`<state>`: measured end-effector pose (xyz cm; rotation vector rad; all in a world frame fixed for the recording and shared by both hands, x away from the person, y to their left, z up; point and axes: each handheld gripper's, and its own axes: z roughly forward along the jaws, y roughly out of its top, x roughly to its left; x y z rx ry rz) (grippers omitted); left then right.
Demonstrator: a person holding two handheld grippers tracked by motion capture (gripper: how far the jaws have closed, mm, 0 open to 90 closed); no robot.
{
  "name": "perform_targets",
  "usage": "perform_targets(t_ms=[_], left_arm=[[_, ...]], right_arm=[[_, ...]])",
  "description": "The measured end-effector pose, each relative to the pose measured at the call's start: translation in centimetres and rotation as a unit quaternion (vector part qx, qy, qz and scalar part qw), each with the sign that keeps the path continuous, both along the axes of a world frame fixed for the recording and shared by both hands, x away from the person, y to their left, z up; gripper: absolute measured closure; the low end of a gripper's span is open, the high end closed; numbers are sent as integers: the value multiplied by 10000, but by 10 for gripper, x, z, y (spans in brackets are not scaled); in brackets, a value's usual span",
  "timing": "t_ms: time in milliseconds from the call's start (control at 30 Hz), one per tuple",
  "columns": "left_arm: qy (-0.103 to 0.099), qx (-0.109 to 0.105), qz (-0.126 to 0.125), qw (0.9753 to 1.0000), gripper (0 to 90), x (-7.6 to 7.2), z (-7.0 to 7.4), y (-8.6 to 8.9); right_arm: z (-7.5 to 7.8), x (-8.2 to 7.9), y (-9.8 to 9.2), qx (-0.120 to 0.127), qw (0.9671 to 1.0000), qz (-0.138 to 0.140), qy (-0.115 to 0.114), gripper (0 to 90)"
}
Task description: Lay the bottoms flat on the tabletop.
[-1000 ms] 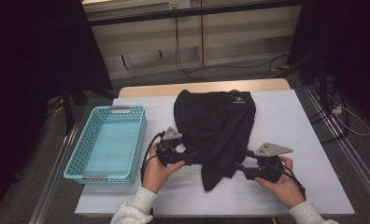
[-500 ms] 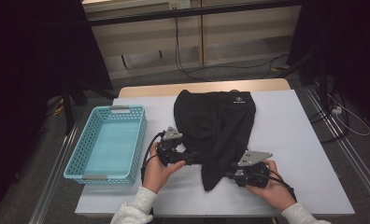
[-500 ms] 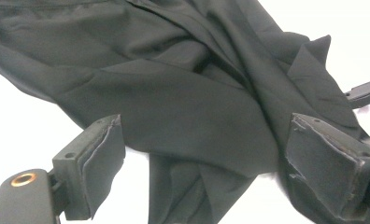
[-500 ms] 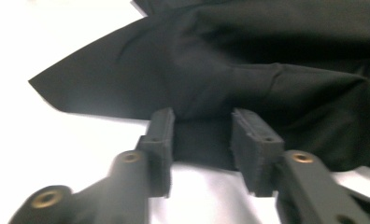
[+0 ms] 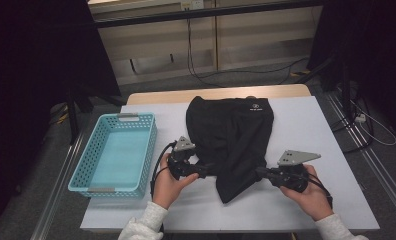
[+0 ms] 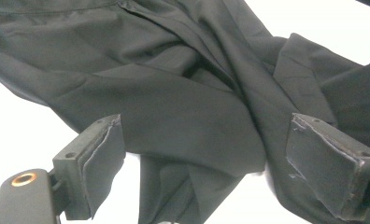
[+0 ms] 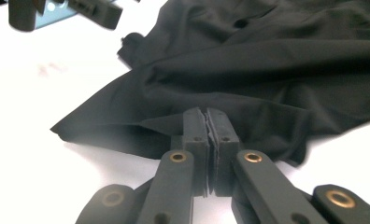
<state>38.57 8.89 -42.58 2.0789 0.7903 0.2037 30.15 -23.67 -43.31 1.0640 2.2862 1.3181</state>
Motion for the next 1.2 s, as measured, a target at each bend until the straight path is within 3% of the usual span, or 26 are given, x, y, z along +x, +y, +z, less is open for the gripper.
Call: perform_targets(t_ms=[167, 367, 433, 500, 567, 633, 833, 1067, 1200], left_arm=[[28, 2, -38, 10000, 123, -2, -2, -3], [15, 25, -48, 10000, 123, -2, -1, -2], [23, 29, -34, 10000, 123, -2, -1, -2], [11, 26, -16, 10000, 123, -2, 0, -2], [-2, 26, -25, 10000, 123, -1, 0, -2], [-1, 28, -16, 10000, 123, -1, 0, -3], [25, 73, -15, 10000, 123, 0, -2, -3], [1, 79, 22, 10000, 124, 2, -2, 0], [-18, 95, 86, 9999, 124, 2, -1, 4]], right_arm=[[-1, -1, -8, -112, 9999, 57, 63, 869], [-2, -16, -14, -295, 9993, 171, 134, 859], [-1, -21, -18, -393, 9991, 95, 103, 820], [-1, -25, -23, -306, 9994, 88, 97, 746], [-1, -25, -26, -339, 9993, -121, 91, 723], [-2, -23, -30, -375, 9985, -389, 97, 662], [-11, -8, -33, -420, 9959, -774, 220, 610], [-23, 18, -21, -590, 9930, -907, 464, 623], [-27, 20, -16, -688, 9909, -964, 640, 677]])
